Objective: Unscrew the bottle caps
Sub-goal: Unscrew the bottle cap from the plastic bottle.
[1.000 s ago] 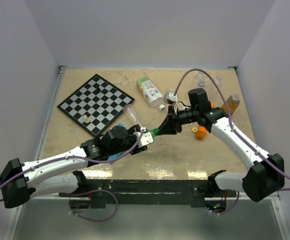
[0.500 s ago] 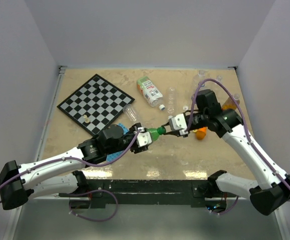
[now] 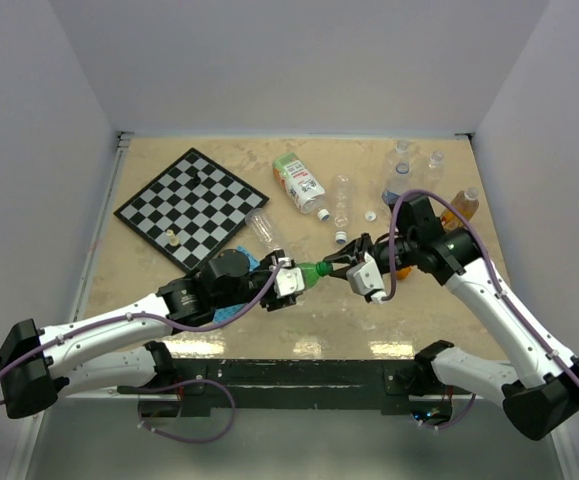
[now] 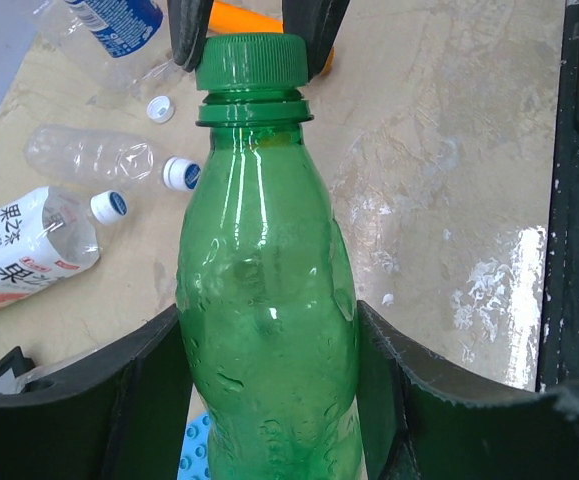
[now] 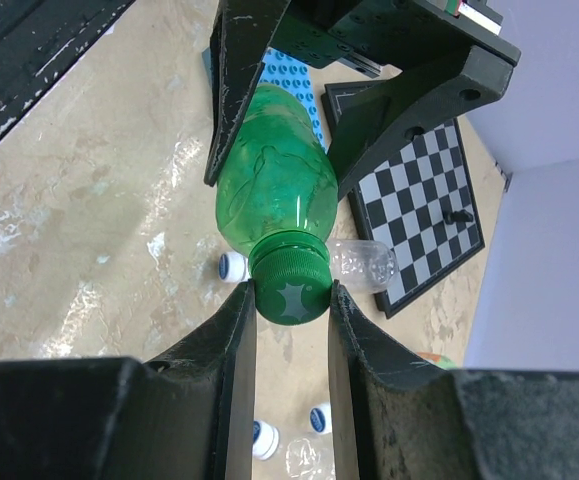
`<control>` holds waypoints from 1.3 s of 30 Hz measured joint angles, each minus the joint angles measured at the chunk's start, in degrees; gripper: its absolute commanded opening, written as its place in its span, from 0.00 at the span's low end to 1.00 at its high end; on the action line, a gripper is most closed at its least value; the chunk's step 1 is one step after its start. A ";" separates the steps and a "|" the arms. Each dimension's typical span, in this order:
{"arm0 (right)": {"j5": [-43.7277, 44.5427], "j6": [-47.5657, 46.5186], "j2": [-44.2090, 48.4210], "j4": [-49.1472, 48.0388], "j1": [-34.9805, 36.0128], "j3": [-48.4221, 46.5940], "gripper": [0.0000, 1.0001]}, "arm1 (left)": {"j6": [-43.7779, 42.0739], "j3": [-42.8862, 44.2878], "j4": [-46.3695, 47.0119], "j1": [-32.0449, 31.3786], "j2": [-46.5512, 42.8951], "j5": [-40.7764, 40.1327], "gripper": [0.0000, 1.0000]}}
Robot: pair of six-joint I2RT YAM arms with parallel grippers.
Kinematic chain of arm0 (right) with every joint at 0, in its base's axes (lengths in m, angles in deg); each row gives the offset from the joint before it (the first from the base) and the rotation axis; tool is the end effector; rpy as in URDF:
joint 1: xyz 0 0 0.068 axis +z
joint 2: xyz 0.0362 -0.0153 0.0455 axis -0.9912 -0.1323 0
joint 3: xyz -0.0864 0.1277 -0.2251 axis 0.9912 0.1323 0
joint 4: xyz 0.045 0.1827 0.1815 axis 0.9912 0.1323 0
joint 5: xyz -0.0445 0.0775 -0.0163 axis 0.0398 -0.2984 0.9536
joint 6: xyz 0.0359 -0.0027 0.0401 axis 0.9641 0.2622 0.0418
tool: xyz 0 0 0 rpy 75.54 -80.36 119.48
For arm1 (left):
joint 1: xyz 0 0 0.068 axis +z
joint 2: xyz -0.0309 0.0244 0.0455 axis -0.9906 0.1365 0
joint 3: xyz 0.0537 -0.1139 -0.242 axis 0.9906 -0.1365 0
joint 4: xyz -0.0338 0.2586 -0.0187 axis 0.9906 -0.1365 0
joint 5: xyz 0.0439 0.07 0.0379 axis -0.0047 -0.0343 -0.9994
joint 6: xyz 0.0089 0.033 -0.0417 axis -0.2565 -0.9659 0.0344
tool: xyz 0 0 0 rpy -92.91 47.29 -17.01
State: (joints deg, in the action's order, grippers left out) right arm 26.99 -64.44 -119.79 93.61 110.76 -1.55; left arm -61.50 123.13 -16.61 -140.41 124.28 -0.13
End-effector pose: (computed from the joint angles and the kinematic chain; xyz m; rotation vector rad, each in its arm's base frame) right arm 0.1598 0.1194 0.3419 -1.9427 0.6816 0.5091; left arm 0.1193 -0.2007 0.2763 1.2850 1.4737 -0.5716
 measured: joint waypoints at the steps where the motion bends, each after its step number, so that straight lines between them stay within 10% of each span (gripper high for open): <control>1: -0.15 0.09 0.52 -0.20 -0.15 0.48 0.01 | 0.00 0.00 0.04 -0.02 0.07 0.31 0.08; 8: -2.19 2.43 2.78 -1.68 -1.57 2.60 0.16 | 0.02 0.11 0.59 -0.04 0.44 1.73 0.08; 19: -4.28 11.85 5.33 -3.45 -5.66 2.84 0.65 | 0.44 0.48 -1.07 0.31 0.87 0.74 0.08; 33: -4.68 17.66 10.67 -2.75 -9.90 3.08 0.70 | 0.48 0.48 -2.38 0.39 0.87 -0.31 0.08; 39: -4.15 36.30 11.30 -9.86 -10.12 4.48 0.71 | 0.50 0.48 -2.54 0.39 0.87 -2.25 0.08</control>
State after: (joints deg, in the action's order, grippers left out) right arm 22.84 -28.13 -108.49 83.75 100.64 2.93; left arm -61.00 123.62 -19.15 -140.02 125.16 -2.38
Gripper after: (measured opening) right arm 0.706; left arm 0.614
